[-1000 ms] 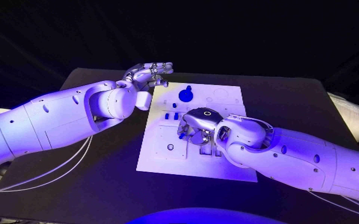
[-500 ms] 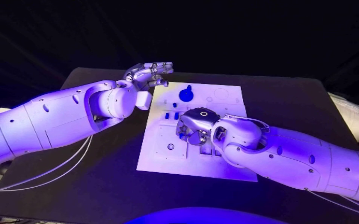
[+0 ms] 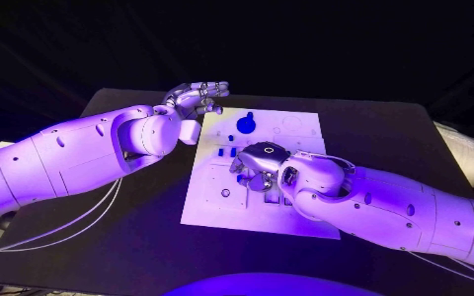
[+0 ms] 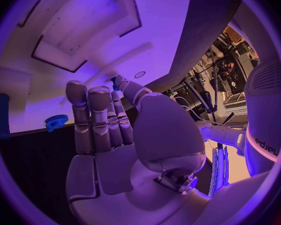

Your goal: Assemble the parts on the task board

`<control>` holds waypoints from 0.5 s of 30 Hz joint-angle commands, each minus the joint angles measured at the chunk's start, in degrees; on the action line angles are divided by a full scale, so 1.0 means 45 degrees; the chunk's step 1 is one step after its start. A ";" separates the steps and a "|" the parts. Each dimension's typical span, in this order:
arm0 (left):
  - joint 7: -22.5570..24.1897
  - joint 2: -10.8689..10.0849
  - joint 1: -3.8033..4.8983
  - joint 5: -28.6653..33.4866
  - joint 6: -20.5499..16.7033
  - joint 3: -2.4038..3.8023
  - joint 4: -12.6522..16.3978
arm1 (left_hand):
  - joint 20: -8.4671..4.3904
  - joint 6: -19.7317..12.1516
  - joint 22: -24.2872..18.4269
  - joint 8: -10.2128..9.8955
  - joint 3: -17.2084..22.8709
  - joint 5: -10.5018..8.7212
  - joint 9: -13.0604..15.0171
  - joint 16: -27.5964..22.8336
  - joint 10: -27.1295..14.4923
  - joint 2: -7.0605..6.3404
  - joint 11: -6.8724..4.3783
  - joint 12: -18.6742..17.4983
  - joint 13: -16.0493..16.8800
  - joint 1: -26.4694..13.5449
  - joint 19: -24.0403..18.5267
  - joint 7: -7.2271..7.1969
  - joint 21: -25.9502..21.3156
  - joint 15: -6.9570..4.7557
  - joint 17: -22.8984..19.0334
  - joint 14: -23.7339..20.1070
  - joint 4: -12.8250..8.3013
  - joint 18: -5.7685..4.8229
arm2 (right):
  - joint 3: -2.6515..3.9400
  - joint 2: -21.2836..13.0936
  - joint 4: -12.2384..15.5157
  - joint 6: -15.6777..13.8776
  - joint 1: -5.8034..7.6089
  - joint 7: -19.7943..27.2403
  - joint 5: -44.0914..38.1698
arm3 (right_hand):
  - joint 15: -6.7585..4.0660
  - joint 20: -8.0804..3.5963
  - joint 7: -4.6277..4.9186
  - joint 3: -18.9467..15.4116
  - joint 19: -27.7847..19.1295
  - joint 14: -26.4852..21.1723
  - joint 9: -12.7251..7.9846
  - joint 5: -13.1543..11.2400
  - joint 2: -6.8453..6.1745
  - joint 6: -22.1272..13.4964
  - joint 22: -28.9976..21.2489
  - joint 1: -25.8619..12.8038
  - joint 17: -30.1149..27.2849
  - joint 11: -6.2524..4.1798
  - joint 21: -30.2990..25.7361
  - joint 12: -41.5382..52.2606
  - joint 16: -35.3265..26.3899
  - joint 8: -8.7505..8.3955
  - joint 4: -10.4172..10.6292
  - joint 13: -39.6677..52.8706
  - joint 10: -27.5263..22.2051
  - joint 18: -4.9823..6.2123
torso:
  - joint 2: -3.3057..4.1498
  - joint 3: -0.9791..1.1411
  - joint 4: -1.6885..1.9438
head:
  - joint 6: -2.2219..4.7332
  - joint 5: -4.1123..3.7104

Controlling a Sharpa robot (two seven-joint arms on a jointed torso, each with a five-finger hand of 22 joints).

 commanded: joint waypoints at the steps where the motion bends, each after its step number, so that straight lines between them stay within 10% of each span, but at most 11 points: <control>1: -0.0025 0.0004 0.0007 -0.0054 0.0214 0.0008 0.0031 | -0.0008 -0.0099 -0.0022 0.0009 -0.0086 0.0008 -0.0015 -0.0028 -0.0129 0.0061 -0.0001 0.0051 0.0014 -0.0061 -0.0081 0.0030 -0.0071 -0.0022 -0.0017 -0.0099 -0.0018 0.0147 | -0.0062 -0.0142 -0.0009 0.0037 -0.0063 -0.0331 -0.0207 | -0.0015 -0.0011 0.0004 -0.0096 -0.0069 -0.0112 0.0010 0.0010 -0.0095 -0.0061 -0.0056 0.0012 -0.0072 0.0130 -0.0046 0.0074 -0.0051 -0.0008 -0.0004 0.0052 -0.0169 0.0139 | 0.0003 0.0011 -0.0004 | 0.0005 -0.0013; 15: -0.0074 0.0005 0.0006 -0.0057 0.0291 0.0004 -0.0082 | -0.0005 -0.0113 -0.0033 0.0005 -0.0098 0.0009 -0.0017 -0.0029 -0.0161 0.0062 0.0004 0.0046 0.0012 -0.0064 -0.0078 0.0032 -0.0084 -0.0018 -0.0025 -0.0101 -0.0019 0.0147 | 0.0204 -0.1716 0.1495 -0.1860 0.0106 0.0237 0.0570 | -0.0063 -0.0035 -0.0034 -0.0565 -0.0214 -0.0206 0.0052 0.0168 -0.0345 0.0171 -0.0527 -0.0093 -0.0798 0.0077 -0.0372 0.0551 -0.0505 0.0025 0.0006 0.0057 -0.0043 0.0213 | -0.0016 0.0010 -0.0074 | 0.0146 -0.0151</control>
